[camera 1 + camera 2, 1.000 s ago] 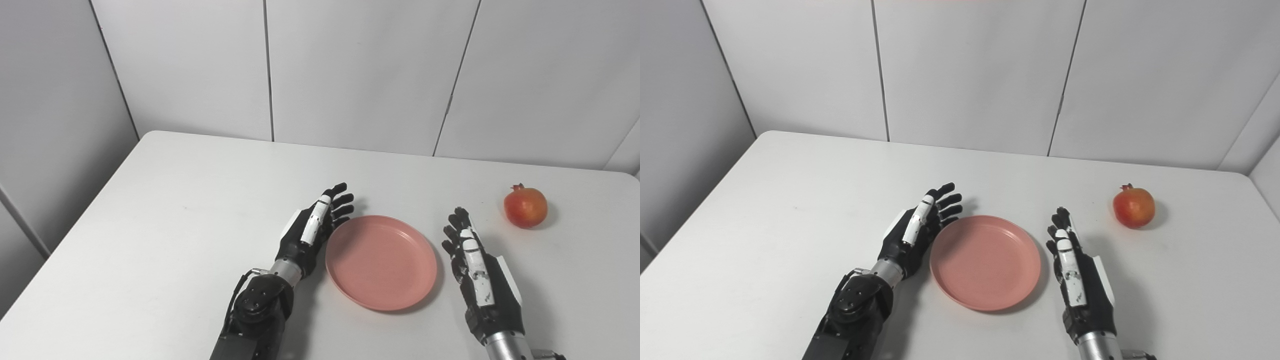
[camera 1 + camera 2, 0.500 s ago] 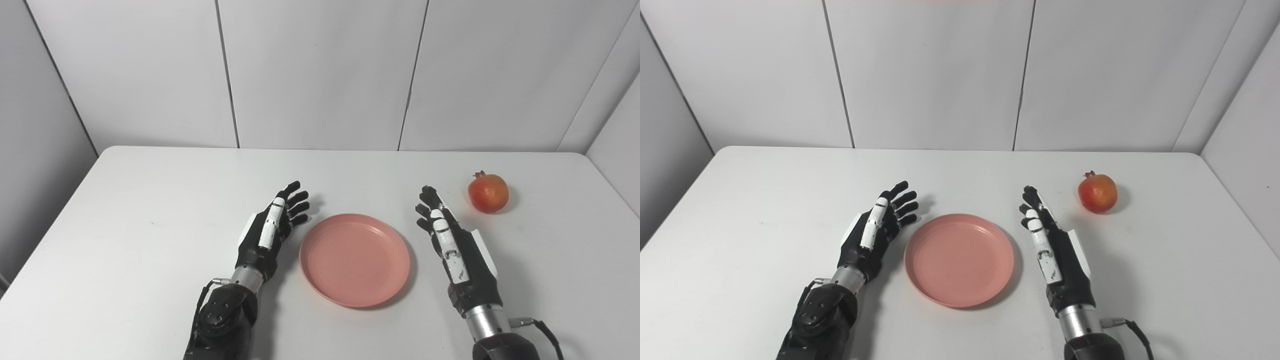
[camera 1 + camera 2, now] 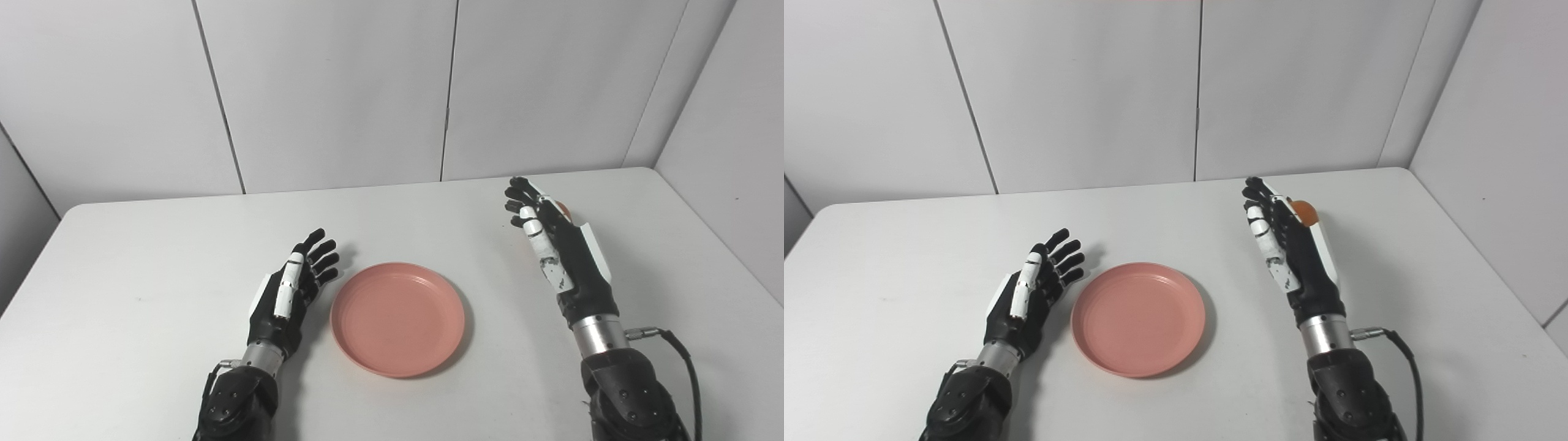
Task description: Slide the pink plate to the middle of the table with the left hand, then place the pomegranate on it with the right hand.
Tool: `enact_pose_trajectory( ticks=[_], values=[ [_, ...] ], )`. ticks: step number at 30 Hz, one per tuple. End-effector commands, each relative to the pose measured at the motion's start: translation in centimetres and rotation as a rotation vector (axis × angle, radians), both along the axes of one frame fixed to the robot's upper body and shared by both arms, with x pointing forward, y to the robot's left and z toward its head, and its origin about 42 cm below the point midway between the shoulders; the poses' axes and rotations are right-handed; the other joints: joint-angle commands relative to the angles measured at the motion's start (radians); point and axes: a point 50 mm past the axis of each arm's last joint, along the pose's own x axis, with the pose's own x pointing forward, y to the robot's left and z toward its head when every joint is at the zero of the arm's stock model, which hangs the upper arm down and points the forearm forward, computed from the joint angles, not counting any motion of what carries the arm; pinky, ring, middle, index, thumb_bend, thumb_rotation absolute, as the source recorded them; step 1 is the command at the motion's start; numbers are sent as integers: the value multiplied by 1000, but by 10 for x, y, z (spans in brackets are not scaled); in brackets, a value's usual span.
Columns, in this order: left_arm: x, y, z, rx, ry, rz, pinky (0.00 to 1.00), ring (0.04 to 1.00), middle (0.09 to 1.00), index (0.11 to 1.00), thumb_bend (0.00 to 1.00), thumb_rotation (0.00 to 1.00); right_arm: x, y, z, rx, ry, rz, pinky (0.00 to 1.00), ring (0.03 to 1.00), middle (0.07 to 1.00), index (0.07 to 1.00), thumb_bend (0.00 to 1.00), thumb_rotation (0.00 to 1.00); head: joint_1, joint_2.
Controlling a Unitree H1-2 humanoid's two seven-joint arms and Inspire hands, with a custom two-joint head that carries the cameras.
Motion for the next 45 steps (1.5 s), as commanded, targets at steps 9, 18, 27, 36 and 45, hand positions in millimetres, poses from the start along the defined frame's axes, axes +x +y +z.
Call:
enact_pose_trajectory(
  ticks=[9,18,27,36,45],
  values=[
    [-9,14,-23,-7,97,12,885,885,891,884,374,1000,24,-21,51,-308,-145,-127,759,828,849,861,659,900,-51,-17],
    [-8,20,-25,3,96,12,889,890,895,887,371,1000,42,-44,61,-424,-168,-244,778,837,857,870,715,690,-91,-32],
    [-8,23,-26,-9,96,11,888,887,893,887,367,1000,54,-59,66,-472,-142,-328,758,852,889,898,803,491,-90,-28],
    [-7,25,-24,-9,93,10,884,883,889,884,371,1000,70,-66,58,-533,-44,-348,725,857,909,935,828,501,-98,-16],
    [-8,25,-22,-11,92,8,882,884,890,885,369,1000,87,-70,43,-571,59,-321,789,899,944,959,852,464,-101,-2]
  ],
)
